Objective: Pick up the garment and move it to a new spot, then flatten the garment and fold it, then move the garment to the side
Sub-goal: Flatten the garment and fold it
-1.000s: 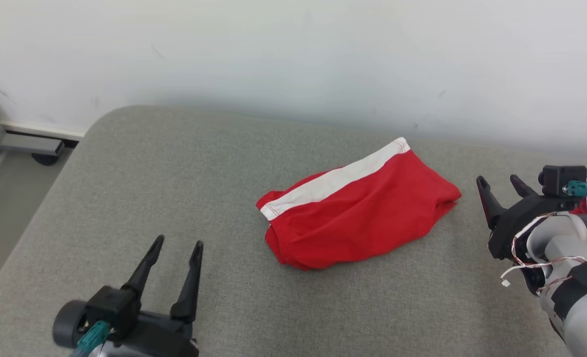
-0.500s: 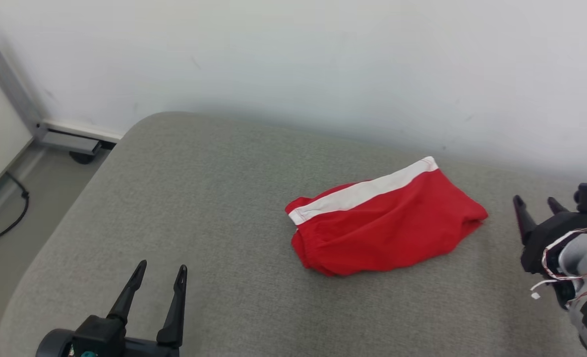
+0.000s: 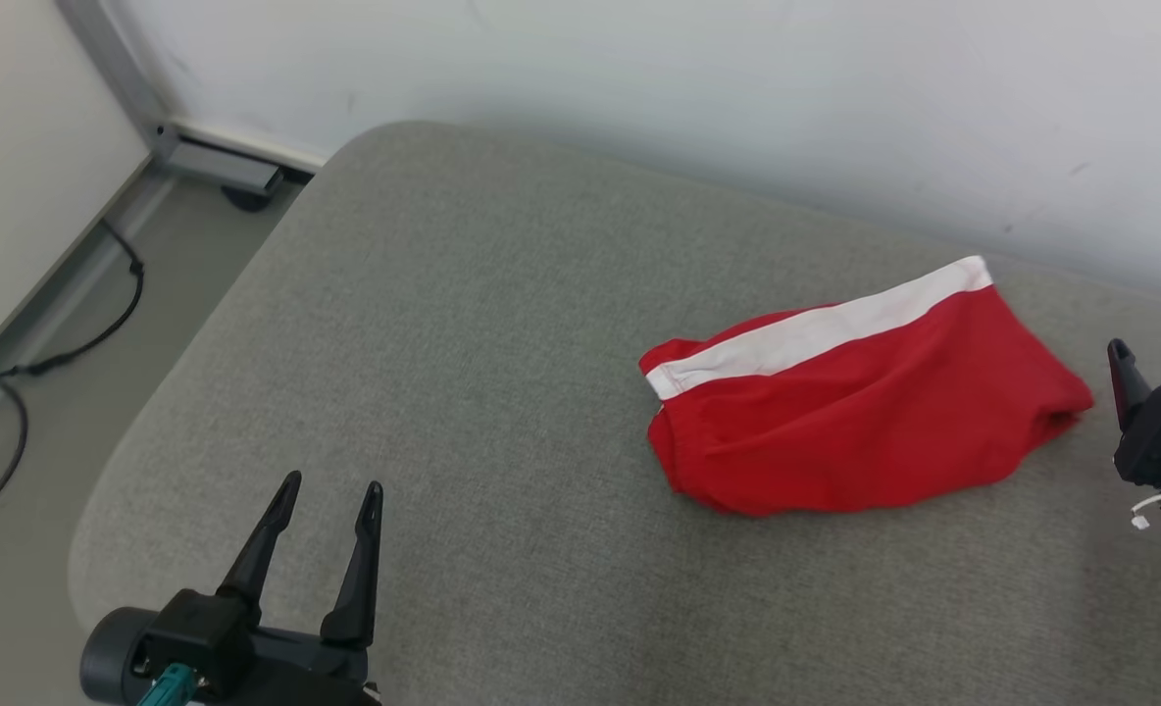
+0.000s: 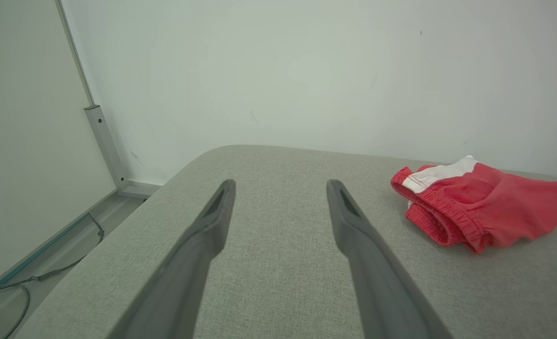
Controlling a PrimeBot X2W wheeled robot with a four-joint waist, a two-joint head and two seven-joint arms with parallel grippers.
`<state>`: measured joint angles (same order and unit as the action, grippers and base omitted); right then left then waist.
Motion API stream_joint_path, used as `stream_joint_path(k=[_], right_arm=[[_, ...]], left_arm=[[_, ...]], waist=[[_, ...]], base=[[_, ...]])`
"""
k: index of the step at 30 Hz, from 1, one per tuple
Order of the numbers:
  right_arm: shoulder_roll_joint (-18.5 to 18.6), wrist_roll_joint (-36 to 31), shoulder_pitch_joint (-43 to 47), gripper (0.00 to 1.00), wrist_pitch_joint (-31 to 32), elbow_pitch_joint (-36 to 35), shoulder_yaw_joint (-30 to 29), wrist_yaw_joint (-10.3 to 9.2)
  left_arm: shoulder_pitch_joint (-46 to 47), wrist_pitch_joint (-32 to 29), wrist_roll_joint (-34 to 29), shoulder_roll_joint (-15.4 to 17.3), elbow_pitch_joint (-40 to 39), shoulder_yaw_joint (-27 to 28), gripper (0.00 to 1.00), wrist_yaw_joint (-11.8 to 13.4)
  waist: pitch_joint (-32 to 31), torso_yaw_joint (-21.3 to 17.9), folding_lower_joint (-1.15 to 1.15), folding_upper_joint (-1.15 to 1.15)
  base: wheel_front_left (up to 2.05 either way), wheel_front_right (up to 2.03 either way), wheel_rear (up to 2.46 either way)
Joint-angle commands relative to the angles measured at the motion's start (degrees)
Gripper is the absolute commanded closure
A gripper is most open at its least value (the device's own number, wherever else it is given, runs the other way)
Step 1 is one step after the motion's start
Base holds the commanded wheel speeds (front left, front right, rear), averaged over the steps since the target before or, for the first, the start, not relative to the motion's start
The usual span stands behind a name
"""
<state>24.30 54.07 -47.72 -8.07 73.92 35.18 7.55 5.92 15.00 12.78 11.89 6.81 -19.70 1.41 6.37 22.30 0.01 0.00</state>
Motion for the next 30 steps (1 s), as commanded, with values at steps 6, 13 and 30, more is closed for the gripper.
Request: stream_joint_path(k=[6, 13, 30], right_arm=[[0.6, -2.7, -0.7, 0.0, 1.8, 0.1, -2.3, -0.13], [0.1, -6.1, 0.8, 0.0, 3.9, 0.1, -5.7, -0.13], [-5.0, -14.6, 2.6, 0.45, 14.4, 0.2, -13.9, 0.0]], left_arm=[[1.6, 0.3, -0.9, -1.6, 0.4, 0.6, 0.0, -1.1], [1.4, 0.3, -1.8, -2.4, 0.7, 1.9, 0.0, -2.0], [1.6, 0.3, -3.4, -4.5, 1.4, 4.3, 0.0, -3.9]], waist=[[5.3, 4.0, -0.01, 0.0], [5.9, 3.9, -0.01, 0.0], [6.2, 1.9, -0.01, 0.0]], base=[[0.0, 0.0, 0.0], [0.0, 0.0, 0.0], [0.0, 0.0, 0.0]])
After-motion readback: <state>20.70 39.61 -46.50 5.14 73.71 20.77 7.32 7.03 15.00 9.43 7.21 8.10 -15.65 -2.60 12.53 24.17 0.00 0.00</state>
